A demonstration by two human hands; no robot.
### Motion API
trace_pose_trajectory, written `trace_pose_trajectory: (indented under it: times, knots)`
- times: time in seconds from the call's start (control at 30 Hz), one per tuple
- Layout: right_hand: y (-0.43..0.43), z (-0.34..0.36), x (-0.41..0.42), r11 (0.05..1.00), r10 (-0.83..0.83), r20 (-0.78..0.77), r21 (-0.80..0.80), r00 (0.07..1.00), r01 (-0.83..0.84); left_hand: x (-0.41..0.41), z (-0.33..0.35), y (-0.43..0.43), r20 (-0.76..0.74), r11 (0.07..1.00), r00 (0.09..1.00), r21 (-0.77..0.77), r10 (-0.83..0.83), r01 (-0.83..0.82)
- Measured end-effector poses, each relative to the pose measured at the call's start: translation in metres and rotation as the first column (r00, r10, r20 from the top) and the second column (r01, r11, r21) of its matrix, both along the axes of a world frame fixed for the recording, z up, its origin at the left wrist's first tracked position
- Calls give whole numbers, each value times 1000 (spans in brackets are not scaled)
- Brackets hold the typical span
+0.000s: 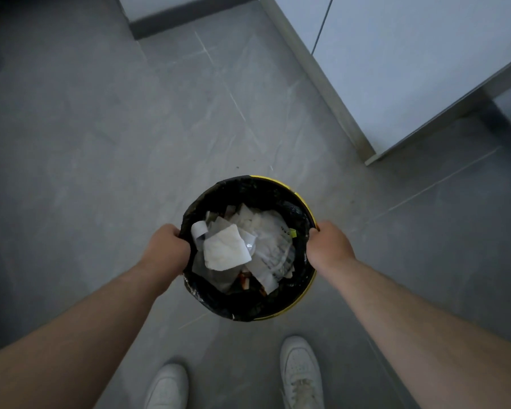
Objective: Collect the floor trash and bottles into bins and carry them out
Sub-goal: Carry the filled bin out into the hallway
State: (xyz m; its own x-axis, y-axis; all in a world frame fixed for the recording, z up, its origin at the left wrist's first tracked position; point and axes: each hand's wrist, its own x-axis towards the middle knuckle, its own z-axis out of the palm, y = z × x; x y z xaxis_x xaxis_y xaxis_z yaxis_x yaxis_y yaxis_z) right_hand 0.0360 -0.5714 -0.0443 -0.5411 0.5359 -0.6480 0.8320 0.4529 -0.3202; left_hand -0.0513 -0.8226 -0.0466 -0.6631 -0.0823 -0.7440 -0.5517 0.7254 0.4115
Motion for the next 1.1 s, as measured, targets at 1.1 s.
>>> trace_pose_trajectory:
  times: [1.1]
  knots:
    - [17,630,178,821,-467,-629,-47,622,569,64,662,105,-296,880,924,333,-243,338]
